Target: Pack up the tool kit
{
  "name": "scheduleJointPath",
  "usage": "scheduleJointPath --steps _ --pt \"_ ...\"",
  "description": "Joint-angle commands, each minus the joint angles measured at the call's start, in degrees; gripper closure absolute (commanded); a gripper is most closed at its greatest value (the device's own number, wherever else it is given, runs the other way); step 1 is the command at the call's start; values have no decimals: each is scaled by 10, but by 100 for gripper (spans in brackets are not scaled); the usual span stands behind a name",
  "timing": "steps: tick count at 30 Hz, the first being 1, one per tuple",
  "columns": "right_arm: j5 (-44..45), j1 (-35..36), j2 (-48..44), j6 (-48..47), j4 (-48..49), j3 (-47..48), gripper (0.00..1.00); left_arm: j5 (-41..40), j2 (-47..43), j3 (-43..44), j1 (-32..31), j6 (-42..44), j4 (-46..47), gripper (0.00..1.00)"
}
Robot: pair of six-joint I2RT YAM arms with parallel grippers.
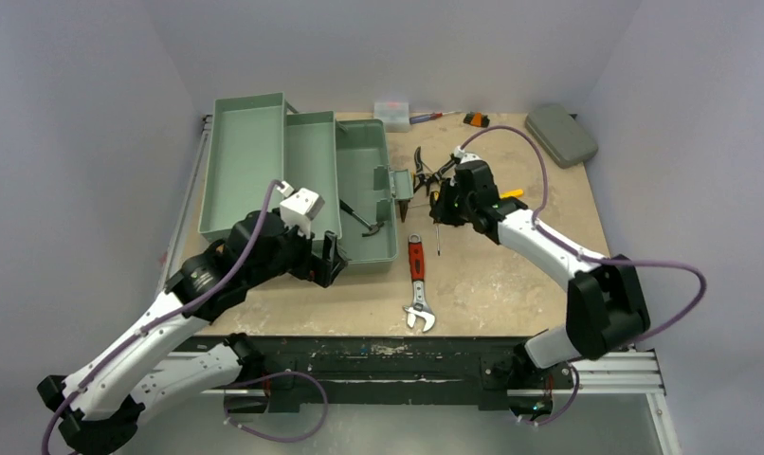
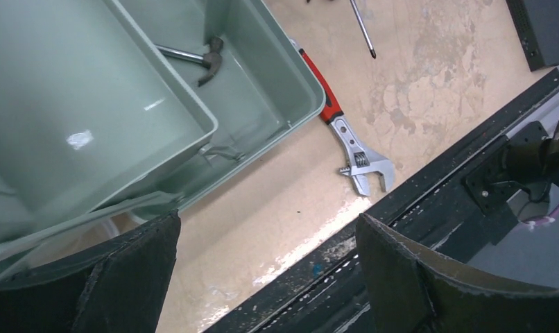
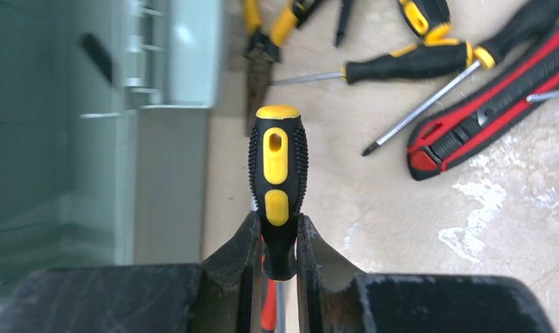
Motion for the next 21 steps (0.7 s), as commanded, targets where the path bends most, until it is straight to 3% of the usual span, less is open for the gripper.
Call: scheduleJointPath --steps 1,12,21 --pt "-93 0 -81 -45 57 -32 95 51 38 32 -1 -64 59 7" --pt "-308 0 -252 -59 172 -114 95 86 113 61 -2 -145 195 8" --pt "-430 0 -287 -1 275 -166 94 104 170 72 -2 -238 322 11"
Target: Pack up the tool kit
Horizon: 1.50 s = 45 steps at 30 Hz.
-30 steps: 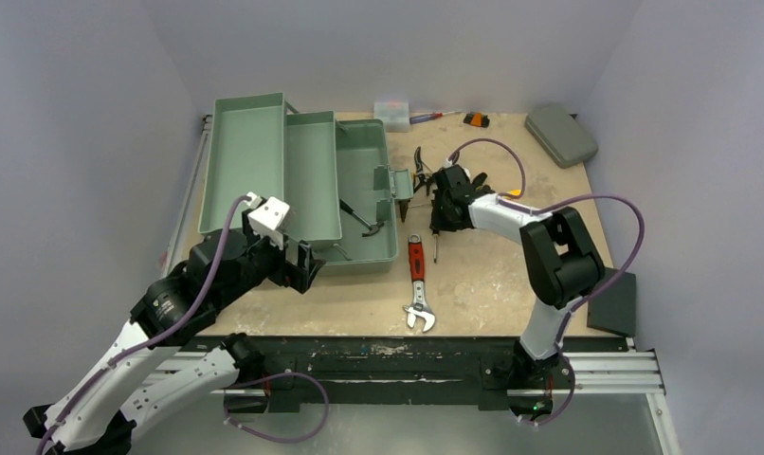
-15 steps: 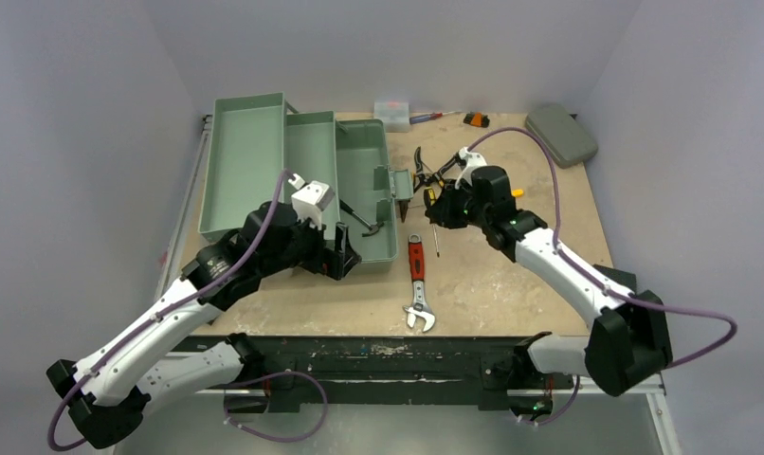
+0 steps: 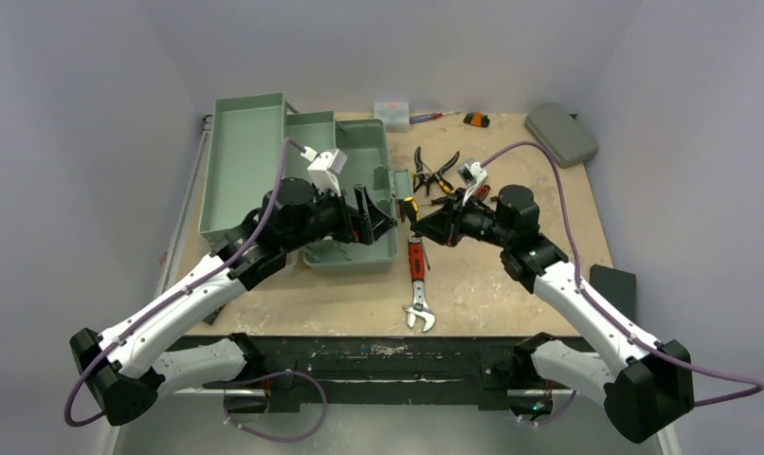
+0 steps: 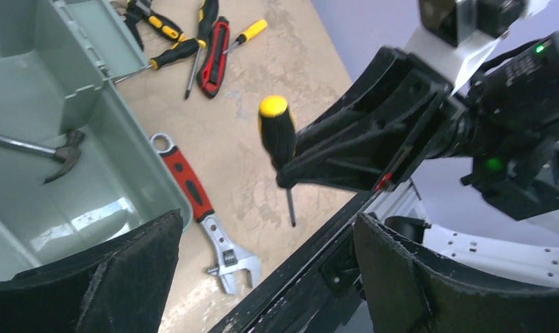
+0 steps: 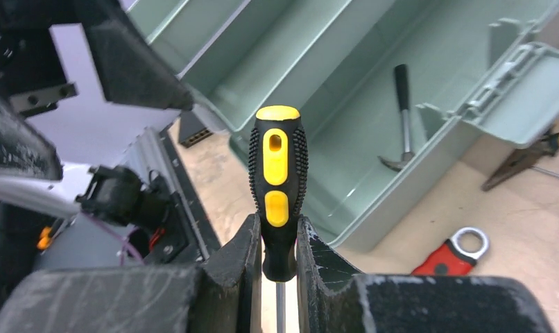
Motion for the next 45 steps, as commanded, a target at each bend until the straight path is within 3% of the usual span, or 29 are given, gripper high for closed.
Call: scheduleJointPath --steps 1,9,13,15,18,21,26,30,34,39,45 --pt "-83 0 -11 35 88 -18 94 24 22 34 -1 -55 96 11" --pt "-124 0 -8 90 166 -30 93 29 77 54 -2 -77 110 16" --pt "-132 0 -11 112 193 -32 93 42 107 67 -2 -89 124 29" --pt "-135 0 -11 117 195 -30 93 52 119 68 -2 -97 138 41" --pt "-143 1 -13 123 199 -29 93 61 130 70 -2 -102 152 69" --pt "-132 0 -18 118 185 -28 78 62 132 74 -2 -100 151 100" --pt "-81 0 -31 88 121 -16 47 25 102 100 -1 -47 82 100" --pt "-31 0 -50 54 50 -6 30 -132 42 148 -1 57 -74 100" --pt "-6 0 -71 46 35 -19 25 -260 9 231 0 146 -224 100" --pt "-5 0 -66 37 11 -7 25 -407 58 410 8 213 -422 100" --pt "-11 0 -59 24 -14 20 25 -568 83 470 34 298 -443 100"
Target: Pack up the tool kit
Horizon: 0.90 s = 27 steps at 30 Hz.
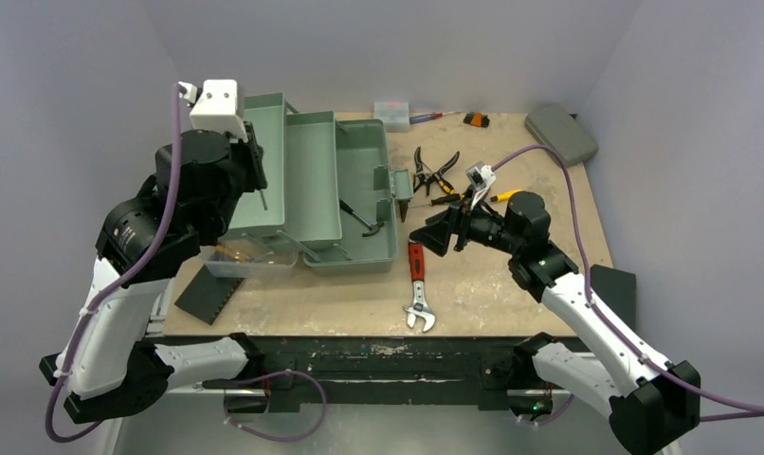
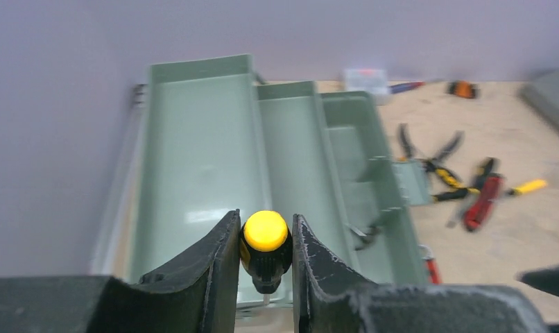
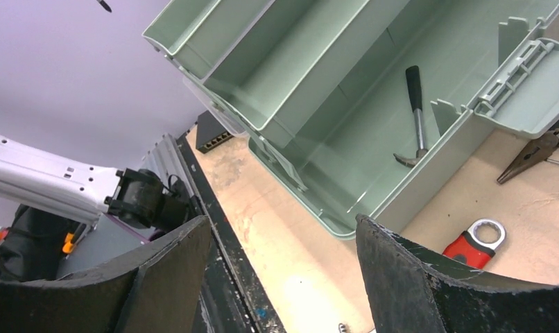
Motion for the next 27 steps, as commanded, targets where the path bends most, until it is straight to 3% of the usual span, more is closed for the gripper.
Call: scheduleJointPath --steps 1,5,13,17,21,27 --pt "7 0 -2 -21 -18 45 25 -144 34 18 39 96 -63 100" --pt "9 1 -8 -20 -28 48 25 -86 86 52 121 95 -99 100" --pt "27 0 -35 -11 -48 30 25 -53 157 49 204 103 -36 100" --pt "59 0 -42 -6 -68 17 25 2 185 69 250 81 -38 100" --pt "103 1 -29 -10 -102 25 24 64 214 83 276 60 -50 94" --pt "216 0 14 -11 -172 57 21 105 246 97 283 35 -64 77"
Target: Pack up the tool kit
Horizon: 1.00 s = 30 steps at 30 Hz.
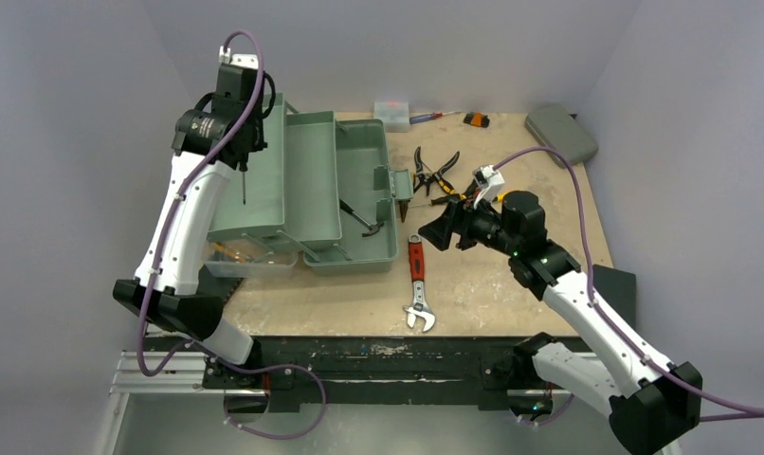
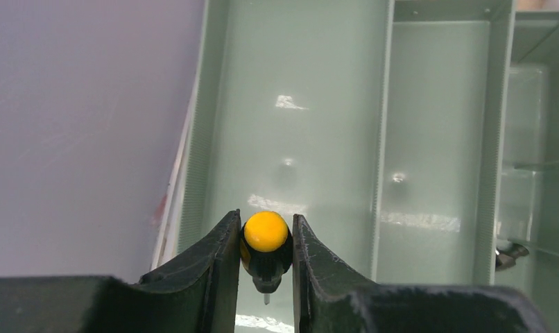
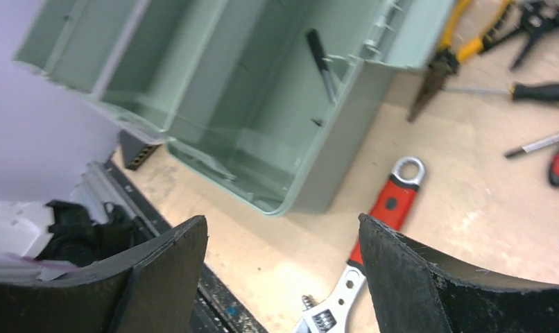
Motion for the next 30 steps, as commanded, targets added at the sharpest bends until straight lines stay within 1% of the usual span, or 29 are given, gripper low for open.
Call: scheduleJointPath --steps 1,3,6,8,10,11,12,13,15,17,21,22,26,28,30 --pt "114 0 30 -4 -68 38 21 51 18 37 6 -35 -8 74" --pt "131 0 43 -7 -87 48 21 59 22 43 7 -43 -11 67" --pt "145 -1 47 -7 -91 48 19 71 23 49 8 -50 -14 53" --pt "157 -1 45 -4 -90 46 16 79 23 59 8 -53 -22 46" --pt "180 -1 43 2 -95 46 8 100 19 66 8 -55 -26 39" --pt "196 -1 42 7 -99 45 3 111 15 70 8 -58 -29 32" --pt "217 -1 41 14 -104 46 1 126 8 71 8 -63 -29 25" --pt "236 -1 42 20 -110 48 1 145 -4 69 7 -67 -27 17" --pt "267 -1 48 26 -120 54 1 191 -33 50 7 -80 -11 7" --pt "289 -1 57 31 -132 64 1 248 -72 10 6 -95 23 1" --pt "334 -1 82 51 -160 87 1 340 -152 -94 -3 -136 110 0" --pt "345 -1 87 55 -166 92 1 352 -169 -117 -7 -145 125 0" --pt "376 -1 98 56 -169 99 1 361 -214 -172 -58 -162 157 0" --pt "388 -1 93 44 -151 96 1 357 -225 -187 -91 -164 161 0" --pt "403 -1 80 33 -123 89 1 378 -230 -204 -116 -170 173 0"
